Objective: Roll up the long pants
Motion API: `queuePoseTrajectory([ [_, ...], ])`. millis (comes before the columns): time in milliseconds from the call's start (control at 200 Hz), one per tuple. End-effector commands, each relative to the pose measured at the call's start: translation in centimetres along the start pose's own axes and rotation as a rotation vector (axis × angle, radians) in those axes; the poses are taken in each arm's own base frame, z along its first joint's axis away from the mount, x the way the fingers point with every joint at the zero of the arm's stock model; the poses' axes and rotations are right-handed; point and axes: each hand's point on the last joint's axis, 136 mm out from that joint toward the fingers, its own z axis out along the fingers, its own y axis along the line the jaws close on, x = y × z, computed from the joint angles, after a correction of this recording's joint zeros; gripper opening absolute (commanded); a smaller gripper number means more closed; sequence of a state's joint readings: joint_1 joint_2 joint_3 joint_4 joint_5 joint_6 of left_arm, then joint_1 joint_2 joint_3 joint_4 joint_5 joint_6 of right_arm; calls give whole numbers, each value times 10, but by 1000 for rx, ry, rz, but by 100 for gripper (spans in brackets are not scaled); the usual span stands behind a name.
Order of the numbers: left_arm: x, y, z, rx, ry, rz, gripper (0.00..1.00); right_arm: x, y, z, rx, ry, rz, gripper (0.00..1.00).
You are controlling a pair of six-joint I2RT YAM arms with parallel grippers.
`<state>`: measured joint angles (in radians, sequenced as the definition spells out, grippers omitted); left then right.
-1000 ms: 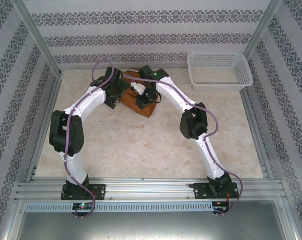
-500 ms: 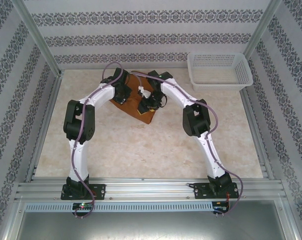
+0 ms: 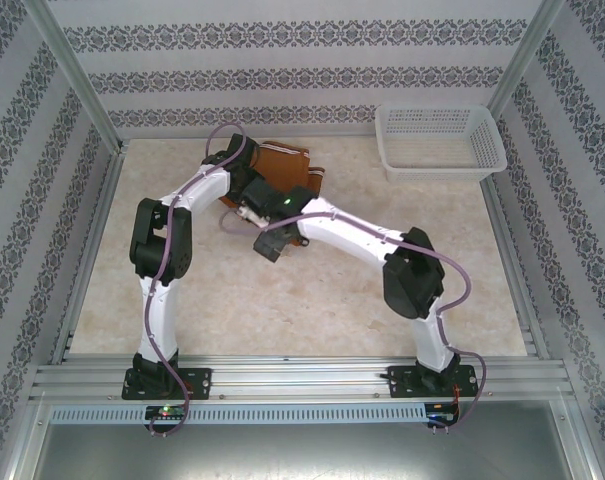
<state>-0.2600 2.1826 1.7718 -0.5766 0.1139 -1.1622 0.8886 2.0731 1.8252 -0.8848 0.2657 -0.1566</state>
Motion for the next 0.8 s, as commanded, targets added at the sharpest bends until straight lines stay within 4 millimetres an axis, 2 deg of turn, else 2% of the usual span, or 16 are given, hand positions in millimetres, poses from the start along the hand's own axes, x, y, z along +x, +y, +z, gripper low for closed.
queuePoseTrajectory([
  [0,4,31,26,-102,43,-1,0,13,-30,47,234,86,-92,93],
  [130,6,30,24,-99,52,12,0,10,-44,79,374,103,-186,97],
  [335,7,27,18,-84,62,22,0,-21,-81,86,576,12,-226,97],
  [455,11,26,18,-68,77,23,0,-23,-103,114,574,36,-228,94],
  [485,12,26,17,-66,83,24,0,-20,-104,123,534,54,-223,88],
  [510,12,26,18,-63,85,25,0,-16,-104,130,483,68,-213,79],
  [585,15,24,17,-43,99,33,0,-7,-98,144,294,76,-144,41],
  [620,17,22,16,-30,105,40,0,-3,-96,147,224,78,-111,0],
  [679,17,15,14,12,107,58,0,2,-96,147,150,77,-55,0],
  [729,15,7,11,51,103,77,26,3,-93,141,81,73,-15,0],
  [749,14,3,8,67,102,83,44,3,-92,138,62,66,4,0],
  [769,12,0,7,82,100,89,70,1,-90,134,32,56,18,0],
  [794,11,-5,3,101,95,100,90,0,-87,128,-8,46,35,0],
])
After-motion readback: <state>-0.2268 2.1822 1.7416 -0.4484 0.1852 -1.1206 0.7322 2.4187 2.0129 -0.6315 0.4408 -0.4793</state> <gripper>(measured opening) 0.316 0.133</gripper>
